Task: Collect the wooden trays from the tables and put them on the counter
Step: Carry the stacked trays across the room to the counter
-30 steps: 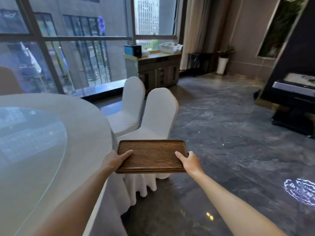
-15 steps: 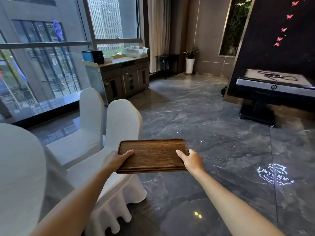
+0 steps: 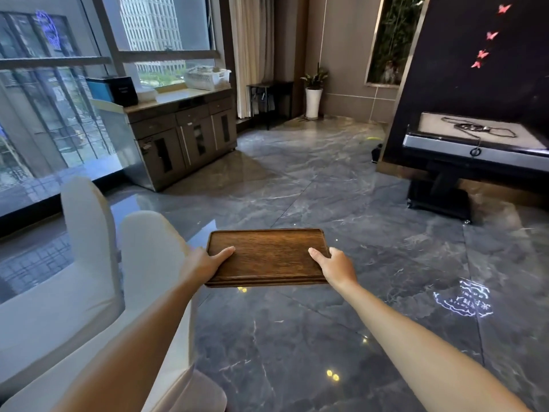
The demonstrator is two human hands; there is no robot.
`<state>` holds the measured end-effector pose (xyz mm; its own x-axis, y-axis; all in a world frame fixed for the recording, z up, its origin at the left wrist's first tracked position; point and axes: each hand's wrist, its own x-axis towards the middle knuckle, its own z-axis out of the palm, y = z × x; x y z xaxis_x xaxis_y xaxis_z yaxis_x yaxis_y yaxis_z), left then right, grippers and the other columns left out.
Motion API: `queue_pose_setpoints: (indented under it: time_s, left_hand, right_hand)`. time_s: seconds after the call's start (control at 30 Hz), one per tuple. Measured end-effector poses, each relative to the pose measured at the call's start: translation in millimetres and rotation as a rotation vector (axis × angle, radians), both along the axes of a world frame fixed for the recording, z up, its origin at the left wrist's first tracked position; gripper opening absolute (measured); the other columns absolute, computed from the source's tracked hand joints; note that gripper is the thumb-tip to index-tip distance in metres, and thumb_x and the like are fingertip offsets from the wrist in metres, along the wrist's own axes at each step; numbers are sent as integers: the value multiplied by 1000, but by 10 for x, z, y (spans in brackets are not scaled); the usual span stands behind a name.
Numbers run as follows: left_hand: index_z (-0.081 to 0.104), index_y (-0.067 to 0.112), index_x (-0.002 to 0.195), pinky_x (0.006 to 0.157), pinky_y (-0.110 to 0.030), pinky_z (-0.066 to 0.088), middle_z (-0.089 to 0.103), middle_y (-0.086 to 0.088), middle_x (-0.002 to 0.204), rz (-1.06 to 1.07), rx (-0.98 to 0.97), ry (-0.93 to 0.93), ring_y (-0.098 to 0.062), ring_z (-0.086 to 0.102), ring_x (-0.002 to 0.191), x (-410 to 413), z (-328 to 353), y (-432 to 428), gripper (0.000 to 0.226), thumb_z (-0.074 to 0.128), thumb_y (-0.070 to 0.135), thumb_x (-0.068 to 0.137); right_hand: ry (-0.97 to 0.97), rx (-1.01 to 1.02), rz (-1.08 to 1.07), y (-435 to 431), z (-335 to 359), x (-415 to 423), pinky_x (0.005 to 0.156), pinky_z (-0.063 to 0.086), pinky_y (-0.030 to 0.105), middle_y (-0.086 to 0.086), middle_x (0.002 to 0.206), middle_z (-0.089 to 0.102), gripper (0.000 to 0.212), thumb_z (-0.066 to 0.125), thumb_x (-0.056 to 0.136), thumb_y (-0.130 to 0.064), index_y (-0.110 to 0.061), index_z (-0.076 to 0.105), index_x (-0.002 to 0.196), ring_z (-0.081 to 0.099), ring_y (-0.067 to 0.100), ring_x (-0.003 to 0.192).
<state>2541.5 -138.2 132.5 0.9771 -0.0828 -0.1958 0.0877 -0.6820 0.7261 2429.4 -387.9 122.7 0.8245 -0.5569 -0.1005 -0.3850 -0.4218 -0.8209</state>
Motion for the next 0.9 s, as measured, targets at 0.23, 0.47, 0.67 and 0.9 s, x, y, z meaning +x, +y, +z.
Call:
queue_pose_setpoints:
  time_s: [0.23, 0.47, 0.67, 0.9]
  left_hand:
    - [53, 11, 90, 66, -32, 41, 61, -6, 86, 28, 81, -19, -24, 57, 79, 1194, -157, -934, 58, 55, 66, 74]
    - [57, 8, 105, 87, -40, 48, 65, -12, 106, 88, 104, -78, -31, 59, 100, 2655, -32, -1976, 66, 50, 67, 77]
    - [58, 10, 108, 88, -42, 51, 68, -10, 104, 151, 70, -90, -28, 62, 95, 3775, 180, -2573, 67, 51, 68, 75]
    - [59, 8, 104, 88, -43, 52, 68, -11, 101, 183, 102, -64, -29, 63, 94, 5389, 7, -3017, 69, 51, 69, 74]
  right_hand:
    - [16, -13, 26, -979, -123, 1338, 89, 44, 39, 11, 109, 67, 41, 54, 83, -52, -14, 62, 96, 58, 34, 108]
    - [-34, -60, 138, -2111, 109, 3005, 77, 41, 34, 10, 106, 68, 43, 54, 85, -49, -10, 64, 101, 59, 32, 102]
    - [-55, -44, 197, -2764, 301, 4287, 76, 41, 33, 4, 101, 70, 36, 53, 83, -51, -20, 65, 98, 60, 27, 99]
    - [-39, -51, 263, -3271, 143, 6084, 78, 43, 36, 8, 98, 72, 37, 56, 82, -49, -16, 67, 93, 62, 30, 96]
